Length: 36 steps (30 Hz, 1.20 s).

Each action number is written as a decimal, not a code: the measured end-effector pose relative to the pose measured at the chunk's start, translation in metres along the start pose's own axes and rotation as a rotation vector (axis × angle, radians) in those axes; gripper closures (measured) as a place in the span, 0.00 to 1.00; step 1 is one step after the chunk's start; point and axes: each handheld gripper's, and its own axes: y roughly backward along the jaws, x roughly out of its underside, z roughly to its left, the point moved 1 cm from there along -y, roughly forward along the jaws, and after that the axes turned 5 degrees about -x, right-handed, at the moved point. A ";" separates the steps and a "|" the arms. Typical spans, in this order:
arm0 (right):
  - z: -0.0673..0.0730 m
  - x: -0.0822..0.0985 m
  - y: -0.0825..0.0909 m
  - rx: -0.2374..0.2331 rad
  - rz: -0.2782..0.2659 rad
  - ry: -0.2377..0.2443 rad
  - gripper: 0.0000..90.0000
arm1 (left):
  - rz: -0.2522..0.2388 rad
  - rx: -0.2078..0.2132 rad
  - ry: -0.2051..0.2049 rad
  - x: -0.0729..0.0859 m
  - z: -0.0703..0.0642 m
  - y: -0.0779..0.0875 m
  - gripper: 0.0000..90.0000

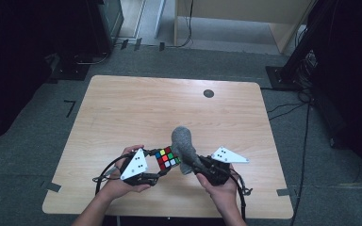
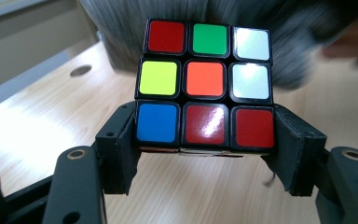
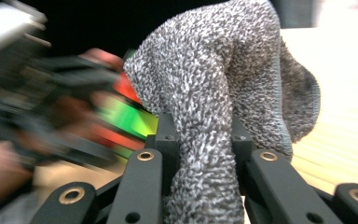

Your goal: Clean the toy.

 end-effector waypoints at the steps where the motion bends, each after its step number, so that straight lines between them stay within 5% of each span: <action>1: -0.004 0.001 0.001 0.021 0.006 0.004 0.82 | -0.023 0.006 0.027 -0.002 0.004 0.003 0.38; 4: -0.011 0.006 0.001 -0.003 0.000 -0.002 0.82 | -0.084 0.028 0.109 -0.005 0.013 0.011 0.38; 8: 0.004 0.009 -0.011 -0.097 0.011 0.120 0.82 | -0.119 0.047 0.172 -0.004 0.019 0.014 0.38; 14: 0.023 0.023 -0.031 -0.181 0.123 0.248 0.82 | -0.137 0.062 0.188 -0.007 0.018 0.015 0.38; 16: 0.025 0.025 -0.033 -0.165 0.143 0.279 0.82 | -0.127 0.061 0.187 -0.006 0.019 0.014 0.38; 23: 0.011 0.008 -0.008 -0.070 -0.043 0.241 0.82 | -0.111 0.069 0.186 -0.004 0.019 0.012 0.38; 26: 0.014 0.011 -0.013 -0.108 -0.022 0.269 0.82 | -0.110 0.066 0.187 -0.005 0.018 0.011 0.38; 31: 0.025 0.021 -0.027 -0.141 0.087 0.306 0.82 | -0.107 0.054 0.187 -0.004 0.020 0.012 0.38; 33: 0.022 0.018 -0.024 -0.123 0.078 0.302 0.82 | -0.102 0.046 0.179 -0.004 0.019 0.011 0.38; 36: 0.014 0.010 -0.013 -0.100 -0.006 0.246 0.82 | -0.095 0.045 0.171 -0.003 0.018 0.011 0.38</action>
